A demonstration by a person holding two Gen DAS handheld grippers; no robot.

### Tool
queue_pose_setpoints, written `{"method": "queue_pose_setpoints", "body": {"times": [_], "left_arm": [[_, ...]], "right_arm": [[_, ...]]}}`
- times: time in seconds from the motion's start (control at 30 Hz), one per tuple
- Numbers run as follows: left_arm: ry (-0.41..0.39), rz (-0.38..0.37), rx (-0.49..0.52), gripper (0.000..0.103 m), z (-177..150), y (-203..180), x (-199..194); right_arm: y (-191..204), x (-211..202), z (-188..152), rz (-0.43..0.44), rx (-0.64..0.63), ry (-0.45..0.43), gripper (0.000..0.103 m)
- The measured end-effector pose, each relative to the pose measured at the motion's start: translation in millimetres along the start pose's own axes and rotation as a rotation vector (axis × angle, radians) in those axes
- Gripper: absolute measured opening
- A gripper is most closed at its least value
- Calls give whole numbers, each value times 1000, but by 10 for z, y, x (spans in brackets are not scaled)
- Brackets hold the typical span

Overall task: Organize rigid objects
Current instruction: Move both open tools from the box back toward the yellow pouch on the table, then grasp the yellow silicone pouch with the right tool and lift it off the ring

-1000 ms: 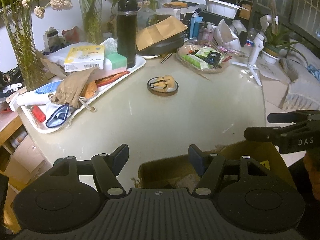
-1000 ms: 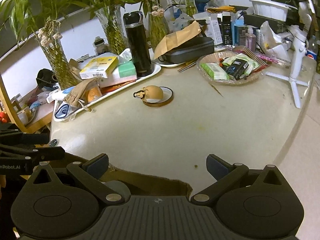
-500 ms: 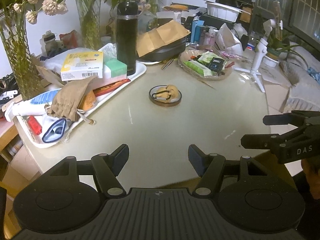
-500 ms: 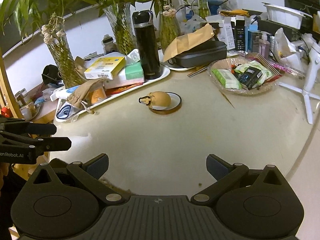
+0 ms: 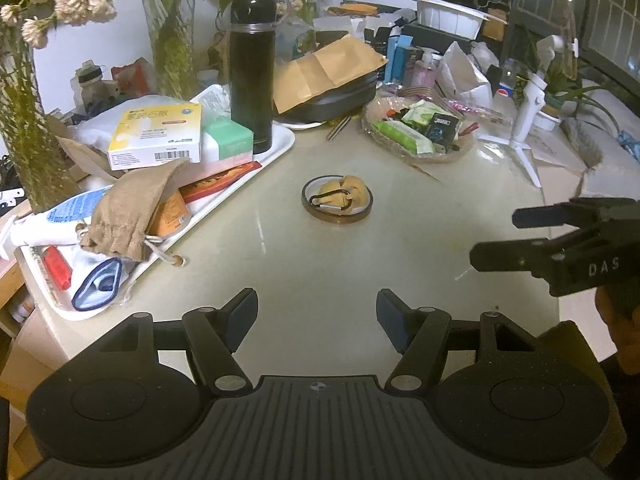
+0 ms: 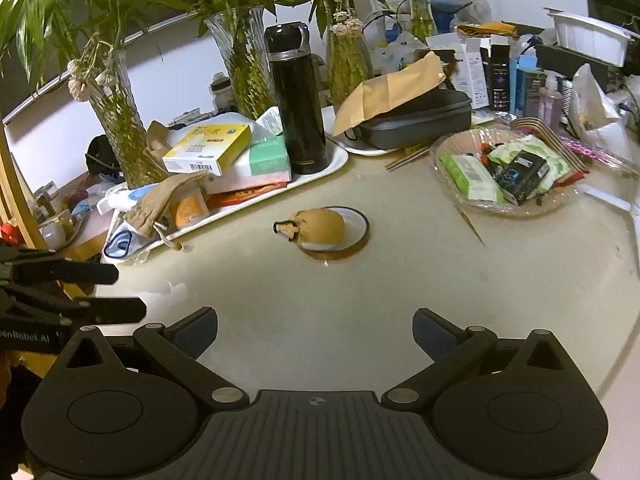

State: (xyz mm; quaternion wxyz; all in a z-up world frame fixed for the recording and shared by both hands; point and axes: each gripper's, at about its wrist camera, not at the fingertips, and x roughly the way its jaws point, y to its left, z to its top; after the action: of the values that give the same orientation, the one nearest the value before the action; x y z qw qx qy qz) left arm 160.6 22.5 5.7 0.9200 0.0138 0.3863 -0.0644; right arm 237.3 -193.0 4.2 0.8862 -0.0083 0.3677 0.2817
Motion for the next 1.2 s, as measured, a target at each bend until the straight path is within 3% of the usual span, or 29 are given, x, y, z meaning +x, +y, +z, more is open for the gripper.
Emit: {"method": "queue_pose_setpoints", "body": {"times": [0.97,1.2], "left_arm": [[3,9,-21,65,289,170,225],[8,1,-24,65,305,161,206]], "right_arm": [[-204,1083,606,96,8,78,102],[-208,1353,676,111,12,106,95]]}}
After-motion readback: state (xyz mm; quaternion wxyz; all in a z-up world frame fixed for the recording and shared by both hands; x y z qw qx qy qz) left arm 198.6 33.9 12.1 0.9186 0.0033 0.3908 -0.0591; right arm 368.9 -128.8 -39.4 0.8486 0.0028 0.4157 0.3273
